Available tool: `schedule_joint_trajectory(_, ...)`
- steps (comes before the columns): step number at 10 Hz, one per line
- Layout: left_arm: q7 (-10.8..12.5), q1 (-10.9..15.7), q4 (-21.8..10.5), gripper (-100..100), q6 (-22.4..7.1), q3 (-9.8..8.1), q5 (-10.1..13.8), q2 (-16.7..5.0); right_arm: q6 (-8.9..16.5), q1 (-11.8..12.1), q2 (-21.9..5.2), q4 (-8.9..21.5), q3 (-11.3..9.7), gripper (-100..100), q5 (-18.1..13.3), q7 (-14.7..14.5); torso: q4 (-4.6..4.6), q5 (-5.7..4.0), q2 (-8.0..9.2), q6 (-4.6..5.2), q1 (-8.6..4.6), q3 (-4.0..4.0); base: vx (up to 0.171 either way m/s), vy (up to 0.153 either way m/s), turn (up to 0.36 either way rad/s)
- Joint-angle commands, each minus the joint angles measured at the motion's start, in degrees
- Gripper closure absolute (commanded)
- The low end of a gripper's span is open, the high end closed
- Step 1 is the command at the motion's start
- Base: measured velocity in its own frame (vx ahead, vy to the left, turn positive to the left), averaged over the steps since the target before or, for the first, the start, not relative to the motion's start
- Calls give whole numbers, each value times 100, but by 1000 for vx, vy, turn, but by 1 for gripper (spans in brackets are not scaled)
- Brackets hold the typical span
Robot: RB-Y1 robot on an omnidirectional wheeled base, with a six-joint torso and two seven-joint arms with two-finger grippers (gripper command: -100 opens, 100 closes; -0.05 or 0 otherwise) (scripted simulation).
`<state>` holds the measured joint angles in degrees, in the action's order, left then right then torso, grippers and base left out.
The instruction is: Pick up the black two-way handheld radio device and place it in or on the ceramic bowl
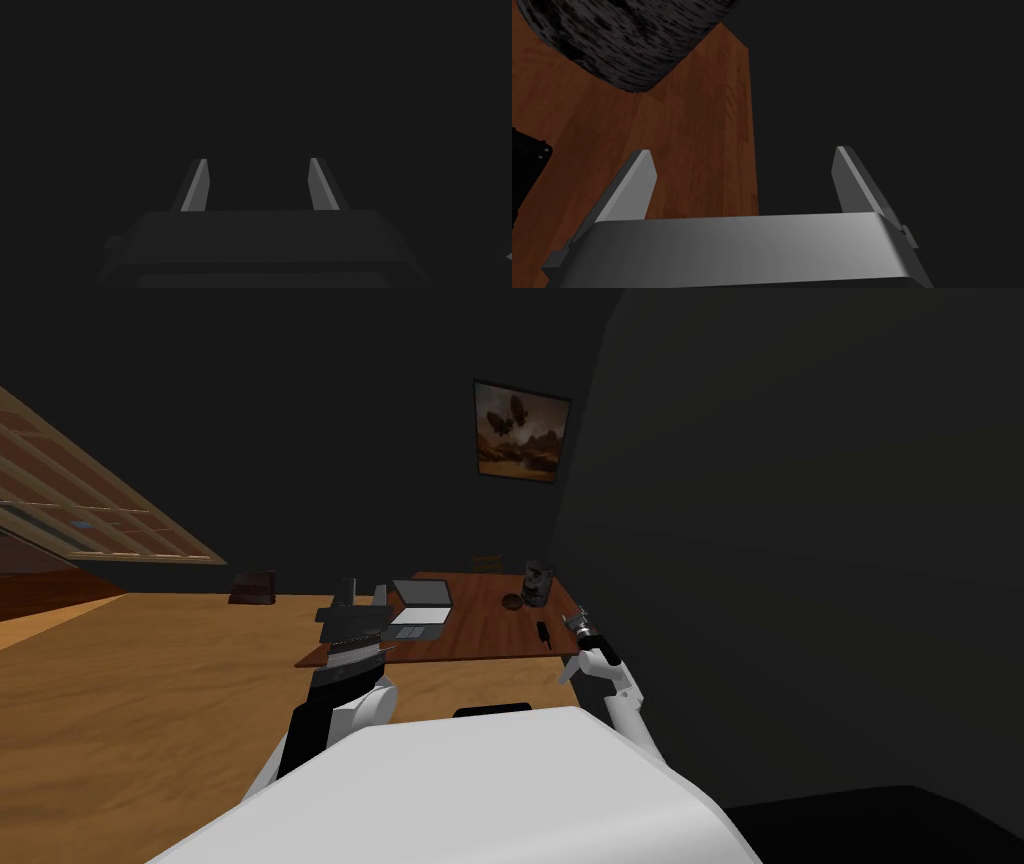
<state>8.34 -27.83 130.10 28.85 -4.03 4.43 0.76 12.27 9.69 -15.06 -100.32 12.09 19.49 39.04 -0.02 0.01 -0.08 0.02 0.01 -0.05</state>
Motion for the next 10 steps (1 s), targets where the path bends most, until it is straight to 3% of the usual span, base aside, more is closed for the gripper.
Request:
schedule_joint_trajectory(1, 0, 0, 0, 0, 0, 0, 0, 0, 286, -138, -79, 260, 67, -100, 153, 286, 0, 0, 0, 0, 0, 0, 19, 7, 35)
schedule_joint_trajectory(2, 0, 0, 0, 0, 0, 0, 0, 0, 337, -138, -79, 260, 67, -100, 153, 399, 0, 0, -1, -1, 0, 0, 16, 4, 16)
schedule_joint_trajectory(3, 0, 0, 0, 0, 0, 0, 0, 0, 526, -263, -137, 496, 121, -100, 279, 591, 0, 0, 1, 0, 1, 1, 17, 4, 34)
schedule_joint_trajectory(4, 0, 0, 0, 0, 0, 0, 0, 0, 600, -263, -137, 496, 121, -100, 279, 696, 0, 0, 0, -1, 1, 0, 16, 2, 21)
schedule_joint_trajectory(7, 0, 0, 0, 0, 0, 0, 0, 0, 1088, -505, -243, 960, 221, -100, 521, 1189, 0, 0, -1, 0, 1, 0, 23, 5, 30)
schedule_joint_trajectory(8, 0, 0, 0, 0, 0, 0, 0, 0, 1114, -505, -243, 960, 221, -100, 521, 1278, 0, 0, -2, -1, 0, -1, 18, 2, 22)
schedule_joint_trajectory(9, 0, 0, 0, 0, 0, 0, 0, 0, 1354, -619, -291, 1184, 267, -100, 635, 1486, 0, 0, 1, 1, 1, 0, 18, 6, 40)
schedule_joint_trajectory(10, 0, 0, 0, 0, 0, 0, 0, 0, 1362, -619, -291, 1184, 267, -100, 635, 1558, 0, 0, 1, 0, 1, 0, 16, 5, 17)
